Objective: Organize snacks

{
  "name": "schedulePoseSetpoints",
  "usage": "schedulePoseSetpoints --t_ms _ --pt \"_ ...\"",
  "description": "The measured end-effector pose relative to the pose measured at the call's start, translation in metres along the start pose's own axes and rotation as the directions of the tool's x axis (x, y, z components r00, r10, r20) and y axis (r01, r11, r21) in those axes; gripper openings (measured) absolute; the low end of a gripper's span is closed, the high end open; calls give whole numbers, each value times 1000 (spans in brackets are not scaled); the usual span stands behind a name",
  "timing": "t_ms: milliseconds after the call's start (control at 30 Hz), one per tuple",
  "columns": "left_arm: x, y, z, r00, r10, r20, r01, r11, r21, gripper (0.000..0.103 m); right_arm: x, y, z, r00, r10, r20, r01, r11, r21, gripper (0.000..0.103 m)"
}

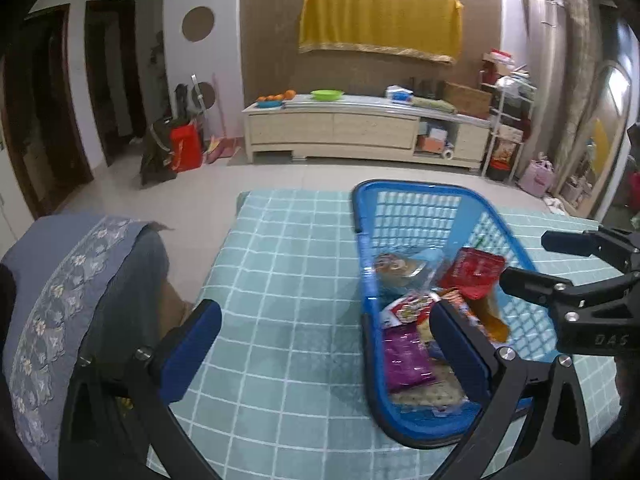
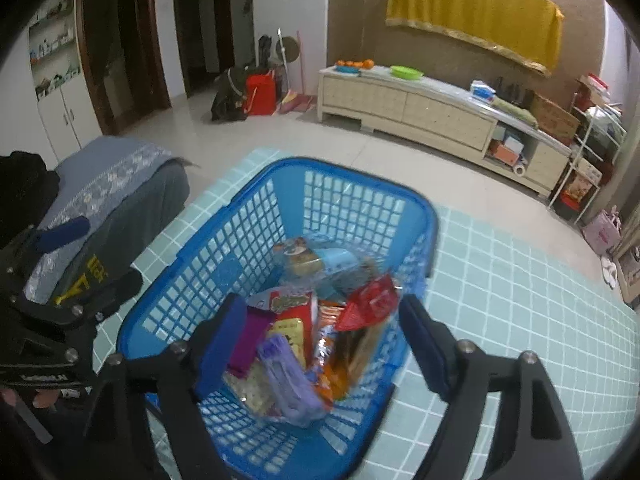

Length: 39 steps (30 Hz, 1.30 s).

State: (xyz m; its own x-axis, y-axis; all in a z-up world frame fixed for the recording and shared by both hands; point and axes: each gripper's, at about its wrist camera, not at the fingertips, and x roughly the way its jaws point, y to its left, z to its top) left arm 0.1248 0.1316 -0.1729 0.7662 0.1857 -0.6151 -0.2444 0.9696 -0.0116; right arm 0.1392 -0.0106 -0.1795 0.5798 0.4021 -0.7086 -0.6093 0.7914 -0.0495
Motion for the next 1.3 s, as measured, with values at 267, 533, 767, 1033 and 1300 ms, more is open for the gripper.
schedulePoseSetpoints --t_ms 267,533,767,1033,1300 --pt "-51 -21 3 995 -59 78 59 998 0 103 -67 -25 -21 993 -77 86 76 997 18 98" --pt "-138 -59 -1 971 -127 203 123 992 35 103 -157 -34 -54 978 -83 192 74 996 51 103" --pt "-207 -97 -12 950 -169 262 152 985 86 103 -232 -32 -88 942 -151 298 127 987 97 103" --pt "-253 -127 -26 937 -203 283 178 978 112 103 -284 -32 -119 915 -192 356 144 977 156 103" --pt "-260 -136 -37 941 -199 272 169 977 131 103 -287 -35 -127 913 -192 360 132 974 184 103"
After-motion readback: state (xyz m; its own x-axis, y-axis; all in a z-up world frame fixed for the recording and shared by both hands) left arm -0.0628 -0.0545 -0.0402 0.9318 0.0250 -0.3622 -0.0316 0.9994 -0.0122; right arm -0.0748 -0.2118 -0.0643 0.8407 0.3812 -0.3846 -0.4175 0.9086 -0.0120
